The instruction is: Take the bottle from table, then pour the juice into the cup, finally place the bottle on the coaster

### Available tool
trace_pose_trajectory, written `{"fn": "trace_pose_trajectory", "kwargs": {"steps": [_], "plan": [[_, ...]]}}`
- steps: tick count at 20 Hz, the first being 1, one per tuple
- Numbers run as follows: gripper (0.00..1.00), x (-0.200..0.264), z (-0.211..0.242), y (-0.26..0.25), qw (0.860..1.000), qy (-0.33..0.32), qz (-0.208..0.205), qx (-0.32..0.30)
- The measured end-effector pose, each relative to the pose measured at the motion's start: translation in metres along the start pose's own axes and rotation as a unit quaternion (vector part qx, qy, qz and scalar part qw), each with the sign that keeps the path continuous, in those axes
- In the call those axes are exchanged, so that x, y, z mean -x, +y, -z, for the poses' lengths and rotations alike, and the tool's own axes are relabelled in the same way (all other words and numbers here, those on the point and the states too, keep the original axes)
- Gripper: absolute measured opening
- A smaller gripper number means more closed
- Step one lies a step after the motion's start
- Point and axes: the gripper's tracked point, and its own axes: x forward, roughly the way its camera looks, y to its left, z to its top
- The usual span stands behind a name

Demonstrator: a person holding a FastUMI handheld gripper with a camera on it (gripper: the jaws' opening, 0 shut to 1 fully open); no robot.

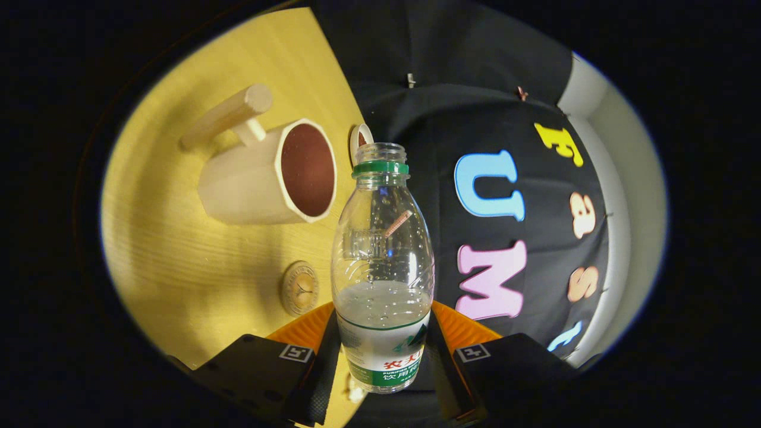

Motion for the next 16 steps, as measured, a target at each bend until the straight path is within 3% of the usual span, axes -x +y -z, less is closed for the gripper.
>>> {"fn": "trace_pose_trajectory", "kwargs": {"steps": [2,4,6,9,16], "plan": [[0.72,-0.003,0.005,0.011,0.995,-0.003,-0.024,-0.1],[0.72,-0.005,0.005,0.017,0.978,-0.011,-0.043,-0.201],[0.72,-0.01,0.005,0.014,0.954,-0.021,-0.054,-0.293],[0.72,-0.012,-0.004,0.0,0.907,-0.047,-0.066,-0.413],[0.72,-0.022,-0.021,-0.02,0.842,-0.116,-0.074,-0.522]]}}
